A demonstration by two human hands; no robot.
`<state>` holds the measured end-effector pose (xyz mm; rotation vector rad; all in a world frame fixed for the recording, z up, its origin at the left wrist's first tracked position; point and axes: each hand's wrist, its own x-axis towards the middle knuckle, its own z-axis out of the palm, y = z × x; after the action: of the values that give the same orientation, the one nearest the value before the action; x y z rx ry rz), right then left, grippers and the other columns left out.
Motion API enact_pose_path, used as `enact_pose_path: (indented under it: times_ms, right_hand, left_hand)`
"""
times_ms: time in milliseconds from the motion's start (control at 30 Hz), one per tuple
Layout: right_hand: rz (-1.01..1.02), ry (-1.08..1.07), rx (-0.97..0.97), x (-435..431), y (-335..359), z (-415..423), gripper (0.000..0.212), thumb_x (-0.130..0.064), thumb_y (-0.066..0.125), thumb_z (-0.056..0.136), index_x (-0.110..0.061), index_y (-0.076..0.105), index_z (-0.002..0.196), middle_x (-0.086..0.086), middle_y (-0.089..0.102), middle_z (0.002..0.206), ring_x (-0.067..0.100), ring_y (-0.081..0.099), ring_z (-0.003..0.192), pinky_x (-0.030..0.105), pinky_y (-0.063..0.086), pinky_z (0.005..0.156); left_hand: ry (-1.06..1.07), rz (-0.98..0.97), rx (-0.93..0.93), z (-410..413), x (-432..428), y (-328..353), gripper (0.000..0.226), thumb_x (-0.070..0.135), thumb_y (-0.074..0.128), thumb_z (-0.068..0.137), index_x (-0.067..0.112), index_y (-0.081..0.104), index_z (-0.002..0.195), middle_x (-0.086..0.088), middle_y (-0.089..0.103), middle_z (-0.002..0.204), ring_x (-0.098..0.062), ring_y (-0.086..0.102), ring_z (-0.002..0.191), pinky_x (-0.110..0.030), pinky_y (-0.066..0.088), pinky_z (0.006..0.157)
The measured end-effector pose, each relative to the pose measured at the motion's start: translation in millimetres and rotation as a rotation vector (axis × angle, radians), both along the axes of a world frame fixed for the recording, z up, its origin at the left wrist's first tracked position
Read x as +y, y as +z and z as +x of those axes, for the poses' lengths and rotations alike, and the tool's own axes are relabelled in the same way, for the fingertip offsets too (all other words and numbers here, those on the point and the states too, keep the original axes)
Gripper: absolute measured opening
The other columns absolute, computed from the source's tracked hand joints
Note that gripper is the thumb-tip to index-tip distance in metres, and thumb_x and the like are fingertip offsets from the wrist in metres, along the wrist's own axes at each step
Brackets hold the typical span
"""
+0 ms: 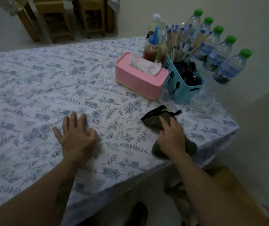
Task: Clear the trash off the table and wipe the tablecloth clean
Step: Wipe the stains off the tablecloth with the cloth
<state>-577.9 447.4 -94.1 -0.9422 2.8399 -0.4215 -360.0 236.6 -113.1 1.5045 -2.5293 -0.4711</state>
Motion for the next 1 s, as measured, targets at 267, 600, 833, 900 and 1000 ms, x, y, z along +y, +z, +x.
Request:
enact_pose_path:
  times_ms: [267,600,833,900,1000]
  right_hand:
    - [-0.046,0.035,-0.1,-4.6,9.8,18.3,0.056,-0.012,0.048,0.09,-0.019,0.044,0.146,0.012,0.038,0.15,0.029,0.033,0.135,0.046,0.031,0.111]
    - [-0.058,0.401,-0.114,-60.5,-0.8,24.7,0.056,-0.015,0.048,0.089,-0.022,0.046,0.144,0.01,0.039,0.151,0.031,0.032,0.137,0.05,0.027,0.115]
    - [-0.029,0.018,-0.059,-19.7,4.8,-18.8,0.055,-0.013,0.052,0.089,-0.019,0.047,0.143,0.016,0.047,0.14,0.034,0.044,0.122,0.05,0.04,0.103]
    - [0.0,0.021,-0.072,-20.6,9.1,-10.4,0.054,-0.012,0.052,0.089,-0.018,0.048,0.143,0.015,0.047,0.138,0.034,0.044,0.12,0.047,0.041,0.101]
    - [0.021,0.077,-0.116,-27.3,16.1,20.3,0.053,-0.013,0.051,0.09,-0.019,0.048,0.143,0.012,0.046,0.139,0.032,0.041,0.121,0.045,0.04,0.1]
  left_hand:
    - [0.033,-0.04,-0.014,0.3,-0.1,-4.0,0.068,0.046,0.036,0.086,0.03,0.033,0.152,-0.004,0.022,0.165,-0.025,0.01,0.153,-0.062,-0.001,0.12]
    - [0.042,-0.052,0.01,-0.4,-1.3,-2.5,0.067,0.047,0.037,0.087,0.03,0.035,0.152,-0.002,0.023,0.165,-0.023,0.011,0.153,-0.06,0.0,0.121]
    - [0.037,-0.045,-0.001,3.2,-3.2,-3.6,0.069,0.051,0.035,0.086,0.03,0.033,0.153,-0.002,0.021,0.166,-0.023,0.01,0.153,-0.061,-0.001,0.12]
    - [0.023,-0.021,-0.002,6.2,-3.5,-1.6,0.072,0.051,0.035,0.085,0.03,0.031,0.154,-0.001,0.018,0.166,-0.023,0.007,0.154,-0.061,-0.004,0.12]
    - [-0.035,0.066,0.053,14.2,-6.4,7.9,0.073,0.05,0.038,0.083,0.029,0.034,0.153,-0.001,0.016,0.167,-0.022,0.005,0.154,-0.056,-0.01,0.12]
